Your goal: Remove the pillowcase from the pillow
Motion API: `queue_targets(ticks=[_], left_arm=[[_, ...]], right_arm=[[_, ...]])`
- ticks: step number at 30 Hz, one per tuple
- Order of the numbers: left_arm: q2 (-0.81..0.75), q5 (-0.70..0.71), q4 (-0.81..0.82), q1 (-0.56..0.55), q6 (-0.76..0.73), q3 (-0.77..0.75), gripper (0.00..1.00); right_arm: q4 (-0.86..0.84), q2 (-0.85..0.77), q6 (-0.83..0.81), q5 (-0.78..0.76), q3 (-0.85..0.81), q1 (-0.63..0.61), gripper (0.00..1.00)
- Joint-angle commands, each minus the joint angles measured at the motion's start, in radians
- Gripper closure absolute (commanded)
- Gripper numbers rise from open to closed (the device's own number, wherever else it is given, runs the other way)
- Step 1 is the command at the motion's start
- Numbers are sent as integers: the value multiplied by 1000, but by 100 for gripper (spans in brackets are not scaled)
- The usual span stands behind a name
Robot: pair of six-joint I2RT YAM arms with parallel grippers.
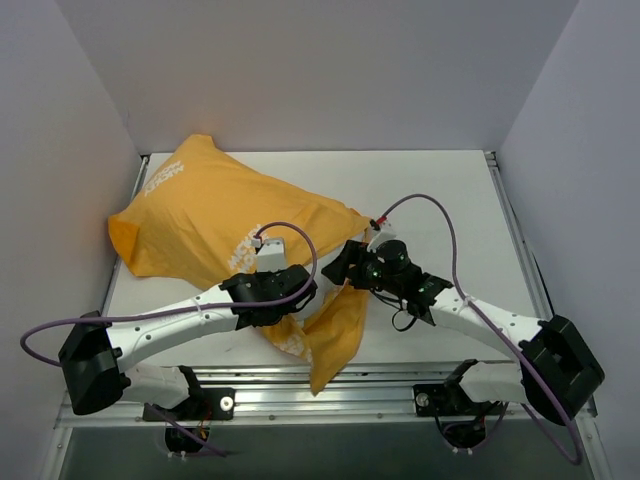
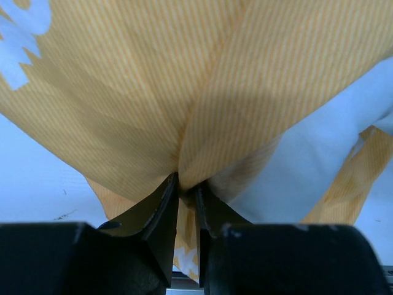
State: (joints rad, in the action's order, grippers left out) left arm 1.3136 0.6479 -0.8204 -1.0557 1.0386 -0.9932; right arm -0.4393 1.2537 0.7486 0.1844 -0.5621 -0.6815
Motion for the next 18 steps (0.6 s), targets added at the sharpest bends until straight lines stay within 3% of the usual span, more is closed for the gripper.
queue_targets(ticks=[1, 4, 12, 18], left_arm=[[6, -10, 81, -13, -2, -7, 75], [6, -7, 90, -15, -3, -9, 75], [1, -10, 107, -15, -8, 1, 75], [-2, -14, 128, -15, -6, 22, 75]], right_arm=[[158, -51, -71, -45, -99, -6, 29], [149, -43, -65, -48, -122, -26, 25], [-48, 67, 40, -16, -38, -38, 27], [-124, 113, 64, 13, -2, -46, 18]])
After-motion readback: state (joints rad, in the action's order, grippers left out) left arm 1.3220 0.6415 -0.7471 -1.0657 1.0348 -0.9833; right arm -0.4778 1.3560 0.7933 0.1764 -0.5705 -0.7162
